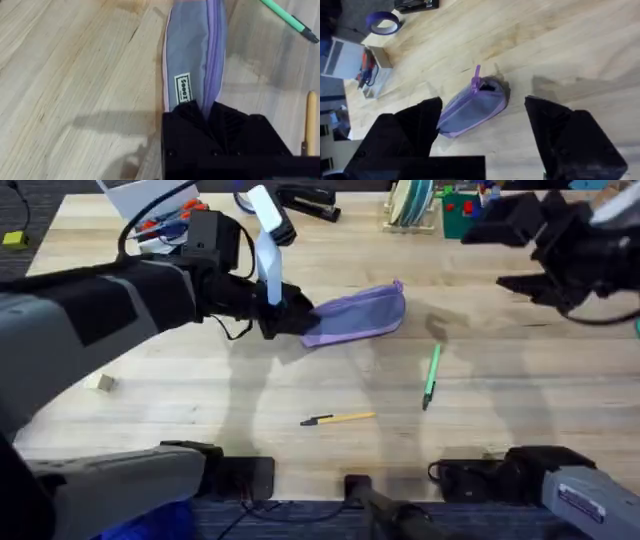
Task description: Unzip the bag, pick up the pens from the table one at a time and place them inside, then zip the bag closed.
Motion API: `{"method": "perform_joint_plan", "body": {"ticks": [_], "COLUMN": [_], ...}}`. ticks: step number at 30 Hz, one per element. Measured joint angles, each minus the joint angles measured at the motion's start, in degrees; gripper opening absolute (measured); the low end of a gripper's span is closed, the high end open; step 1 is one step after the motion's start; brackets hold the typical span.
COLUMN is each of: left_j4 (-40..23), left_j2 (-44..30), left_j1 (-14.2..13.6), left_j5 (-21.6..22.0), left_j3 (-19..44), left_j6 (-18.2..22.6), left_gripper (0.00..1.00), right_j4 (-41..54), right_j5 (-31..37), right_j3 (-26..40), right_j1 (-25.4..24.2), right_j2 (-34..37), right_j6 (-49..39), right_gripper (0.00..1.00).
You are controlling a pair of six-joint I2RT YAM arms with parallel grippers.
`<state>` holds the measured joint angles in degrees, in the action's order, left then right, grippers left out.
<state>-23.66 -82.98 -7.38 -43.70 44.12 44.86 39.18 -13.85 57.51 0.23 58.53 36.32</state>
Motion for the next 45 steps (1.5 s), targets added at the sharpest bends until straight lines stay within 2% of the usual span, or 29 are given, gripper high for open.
{"method": "perform_joint_plan", "body": {"ticks": [7, 17, 25, 35, 45], "left_j4": [0.0, 0.0, 0.0, 0.0, 0.0], "left_j2": [0.0, 0.0, 0.0, 0.0, 0.0], "left_j1": [0.0, 0.0, 0.0, 0.0, 0.0], "left_j5": [0.0, 0.0, 0.0, 0.0, 0.0], "left_j3": [0.0, 0.0, 0.0, 0.0, 0.0], "left_j6": [0.0, 0.0, 0.0, 0.0, 0.0], "left_gripper": [0.041, 0.041, 0.042, 0.042, 0.042], "right_j4": [3.9, 17.1, 23.6, 24.0, 24.0], "right_j5": [-0.6, -0.7, -0.8, -0.8, -0.8], "right_j3": [10.8, 30.5, 42.7, 44.1, 44.1], "right_j1": [1.9, 3.0, 3.1, 3.1, 3.1], "right_j2": [11.5, 29.6, 39.6, 41.1, 41.1], "right_j6": [-3.0, -7.4, -11.6, -16.9, -17.7], "right_gripper": [0.996, 0.995, 0.996, 0.996, 0.996]}}
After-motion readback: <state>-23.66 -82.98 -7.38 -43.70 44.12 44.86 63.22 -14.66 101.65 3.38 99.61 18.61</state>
